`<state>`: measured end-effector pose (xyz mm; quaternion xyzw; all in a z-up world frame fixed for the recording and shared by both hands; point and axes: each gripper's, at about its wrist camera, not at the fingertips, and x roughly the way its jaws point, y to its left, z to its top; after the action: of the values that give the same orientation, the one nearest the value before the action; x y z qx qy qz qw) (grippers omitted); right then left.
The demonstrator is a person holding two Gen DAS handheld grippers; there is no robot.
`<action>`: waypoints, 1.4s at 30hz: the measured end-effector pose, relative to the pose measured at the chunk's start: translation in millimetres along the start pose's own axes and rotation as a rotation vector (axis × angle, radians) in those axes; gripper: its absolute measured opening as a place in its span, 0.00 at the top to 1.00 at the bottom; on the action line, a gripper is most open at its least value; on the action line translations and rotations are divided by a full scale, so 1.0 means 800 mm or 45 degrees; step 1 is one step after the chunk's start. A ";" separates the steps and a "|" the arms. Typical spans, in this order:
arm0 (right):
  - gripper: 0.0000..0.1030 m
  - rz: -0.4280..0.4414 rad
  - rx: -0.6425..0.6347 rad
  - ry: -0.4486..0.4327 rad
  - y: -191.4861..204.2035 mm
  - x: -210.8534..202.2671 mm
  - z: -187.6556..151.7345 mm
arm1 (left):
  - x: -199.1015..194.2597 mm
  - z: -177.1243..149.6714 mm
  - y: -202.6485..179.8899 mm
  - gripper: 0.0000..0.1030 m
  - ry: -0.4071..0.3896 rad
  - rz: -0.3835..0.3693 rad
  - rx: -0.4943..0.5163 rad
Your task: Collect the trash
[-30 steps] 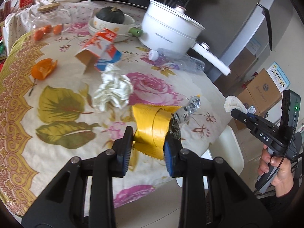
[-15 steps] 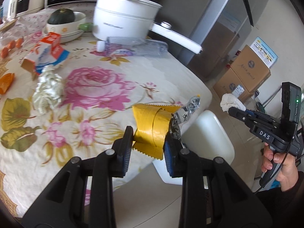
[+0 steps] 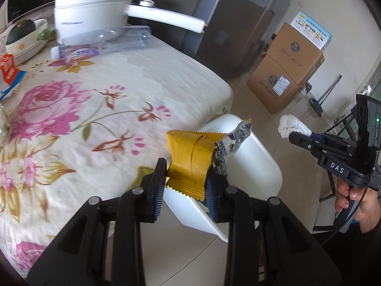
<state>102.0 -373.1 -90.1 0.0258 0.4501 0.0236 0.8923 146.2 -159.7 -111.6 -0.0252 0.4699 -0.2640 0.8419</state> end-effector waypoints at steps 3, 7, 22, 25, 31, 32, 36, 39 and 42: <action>0.80 -0.010 0.010 0.014 -0.013 0.000 -0.006 | 0.013 -0.002 -0.018 0.69 0.018 -0.004 0.040; 0.80 -0.017 0.015 0.024 -0.023 -0.001 -0.012 | 0.027 -0.005 -0.037 0.69 0.035 -0.014 0.091; 0.80 -0.026 -0.004 0.070 -0.021 0.007 -0.020 | 0.032 -0.008 -0.043 0.17 0.022 0.111 0.108; 0.77 -0.023 -0.014 0.080 -0.016 0.010 -0.020 | 0.030 -0.009 -0.035 0.17 0.030 0.139 0.089; 0.34 0.009 0.048 0.122 -0.014 0.015 -0.017 | 0.017 -0.010 -0.018 0.12 0.019 0.175 0.048; 0.33 0.010 0.051 0.118 -0.013 0.014 -0.015 | 0.015 -0.010 -0.016 0.11 0.016 0.181 0.042; 0.21 0.004 0.050 0.108 -0.007 0.012 -0.010 | 0.006 -0.008 -0.003 0.05 0.011 0.218 0.011; 0.17 -0.008 0.039 0.097 -0.001 0.012 -0.005 | -0.002 -0.007 0.008 0.01 0.001 0.248 -0.005; 0.00 -0.021 0.034 0.092 0.007 0.018 -0.001 | -0.011 -0.006 0.020 0.01 -0.004 0.260 -0.039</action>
<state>109.6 -366.8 -101.7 0.0330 0.4823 0.0111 0.8753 145.9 -140.8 -112.1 0.0095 0.4726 -0.1695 0.8648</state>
